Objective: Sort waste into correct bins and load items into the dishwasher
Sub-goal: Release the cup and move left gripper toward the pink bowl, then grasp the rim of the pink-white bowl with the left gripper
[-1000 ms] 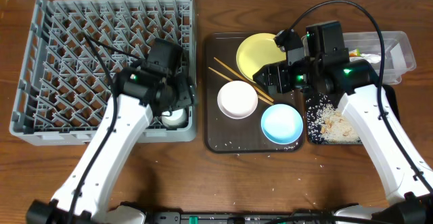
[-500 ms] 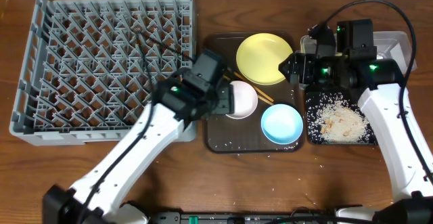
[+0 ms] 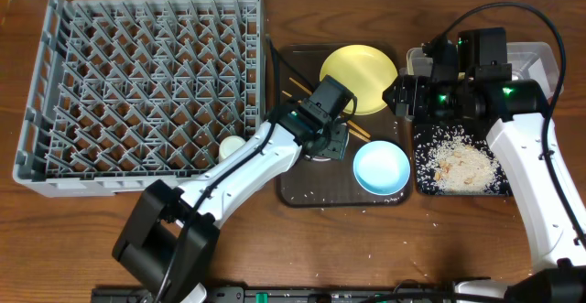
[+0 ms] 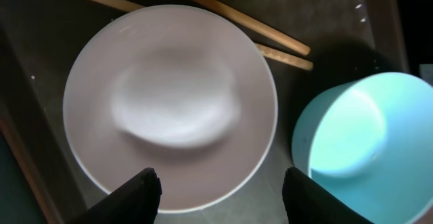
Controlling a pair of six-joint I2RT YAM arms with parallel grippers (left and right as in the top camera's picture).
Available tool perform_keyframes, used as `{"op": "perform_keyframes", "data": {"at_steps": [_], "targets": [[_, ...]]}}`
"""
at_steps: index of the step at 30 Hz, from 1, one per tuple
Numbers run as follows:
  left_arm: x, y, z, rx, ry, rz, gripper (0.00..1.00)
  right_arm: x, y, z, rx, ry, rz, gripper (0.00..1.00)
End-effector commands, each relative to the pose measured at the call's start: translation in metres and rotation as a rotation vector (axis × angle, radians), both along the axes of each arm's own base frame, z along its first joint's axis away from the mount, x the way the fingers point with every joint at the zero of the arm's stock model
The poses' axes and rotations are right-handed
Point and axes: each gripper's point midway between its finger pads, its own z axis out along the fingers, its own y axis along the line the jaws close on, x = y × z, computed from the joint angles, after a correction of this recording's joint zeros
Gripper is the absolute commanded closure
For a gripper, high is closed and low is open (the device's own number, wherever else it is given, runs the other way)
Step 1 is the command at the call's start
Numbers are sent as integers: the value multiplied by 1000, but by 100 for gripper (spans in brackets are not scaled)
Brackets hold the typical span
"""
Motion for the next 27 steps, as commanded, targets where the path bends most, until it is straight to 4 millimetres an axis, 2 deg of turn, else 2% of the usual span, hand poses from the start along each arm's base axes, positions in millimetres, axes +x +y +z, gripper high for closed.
{"op": "perform_keyframes", "data": {"at_steps": [1, 6, 15, 23, 27], "targets": [[1, 3, -7, 20, -3, -13, 40, -2, -2, 7, -5, -21, -2, 15], [16, 22, -6, 73, -49, 149, 40, -2, -2, 7, -5, -21, -2, 15], [37, 56, -9, 172, -109, 261, 40, -2, -2, 7, -4, -21, -2, 14], [37, 59, -42, 220, -53, 258, 40, -2, -2, 7, -4, -19, -2, 14], [38, 58, -48, 224, -50, 259, 41, -3, -2, 7, -5, -16, -2, 15]]}}
